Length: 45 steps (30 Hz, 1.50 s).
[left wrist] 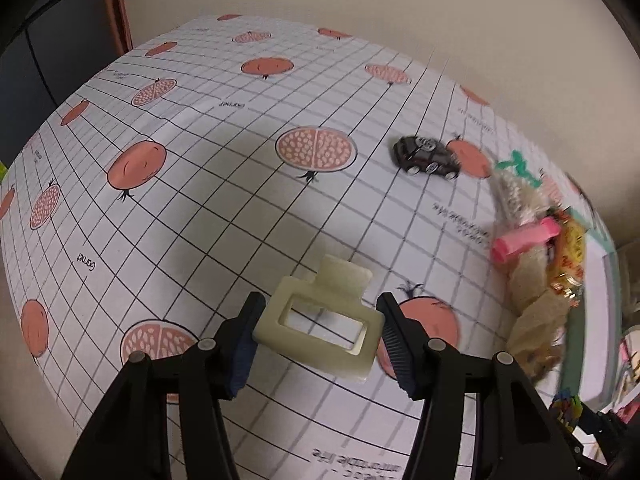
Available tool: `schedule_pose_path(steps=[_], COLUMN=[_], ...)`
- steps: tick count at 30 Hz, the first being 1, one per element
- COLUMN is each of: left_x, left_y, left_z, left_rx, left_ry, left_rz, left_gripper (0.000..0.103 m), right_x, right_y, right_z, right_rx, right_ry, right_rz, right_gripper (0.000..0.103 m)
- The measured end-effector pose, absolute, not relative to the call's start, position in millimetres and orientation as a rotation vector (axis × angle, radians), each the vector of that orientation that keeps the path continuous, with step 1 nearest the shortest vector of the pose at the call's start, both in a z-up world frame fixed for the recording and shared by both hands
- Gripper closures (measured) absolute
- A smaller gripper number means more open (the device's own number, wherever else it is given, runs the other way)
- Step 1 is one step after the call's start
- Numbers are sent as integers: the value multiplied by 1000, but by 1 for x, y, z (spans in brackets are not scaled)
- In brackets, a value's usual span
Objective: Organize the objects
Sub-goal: 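Carry the hair clip and block toy into the teal tray with both grippers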
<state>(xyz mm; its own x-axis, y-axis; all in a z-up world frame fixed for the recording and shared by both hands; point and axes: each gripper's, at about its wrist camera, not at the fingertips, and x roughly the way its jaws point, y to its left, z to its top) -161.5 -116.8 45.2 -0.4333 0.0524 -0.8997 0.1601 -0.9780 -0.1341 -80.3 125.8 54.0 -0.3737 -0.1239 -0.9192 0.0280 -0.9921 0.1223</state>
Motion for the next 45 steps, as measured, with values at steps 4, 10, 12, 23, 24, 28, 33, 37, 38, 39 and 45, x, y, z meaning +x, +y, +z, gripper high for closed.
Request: schedule_pose_path(steps=[4,10,12,23,24,28,33,37,38,39,45], left_x=[-158,-152,-150,-138,-137,-133,-134,-138,-138,-138,-145], left_y=[-106,-65,-52,40,50,89,122,149,157,164,191], left_z=[55,71,75,89,90,91,83,72,71,69,61], left_rx=[1609,1580,1577,1624,1627,1629,1673,1710,1707,1704,1691], left_ry=[347,270,257,188,170,72,93,51,20,-10,-108], left_rz=[-2624,-2733,-2764,-2963,-2985,-3056,-3101,-3117,-3128,-3143,-3177], left_gripper=[44,44,44,44,44,44,44,44,44,44,44], right_x=[-77,-77,-77,-66,-65,-64,-61,-63,-64,-64,-72], right_y=[140,171,183,268,277,302,322,334,337,340,359], right_z=[64,73,75,68,68,65,63,63,63,63,48], right_rx=[1670,1625,1618,1654,1650,1645,1621,1578,1565,1554,1583], right_ry=[-179,-255,-272,-388,-414,-458,-493,-457,-460,-465,-513], right_rz=[-2570,-2649,-2678,-2879,-2896,-2953,-2986,-3022,-3030,-3035,-3047], right_gripper=[51,51,51,51,51,51,51,51,51,51,51])
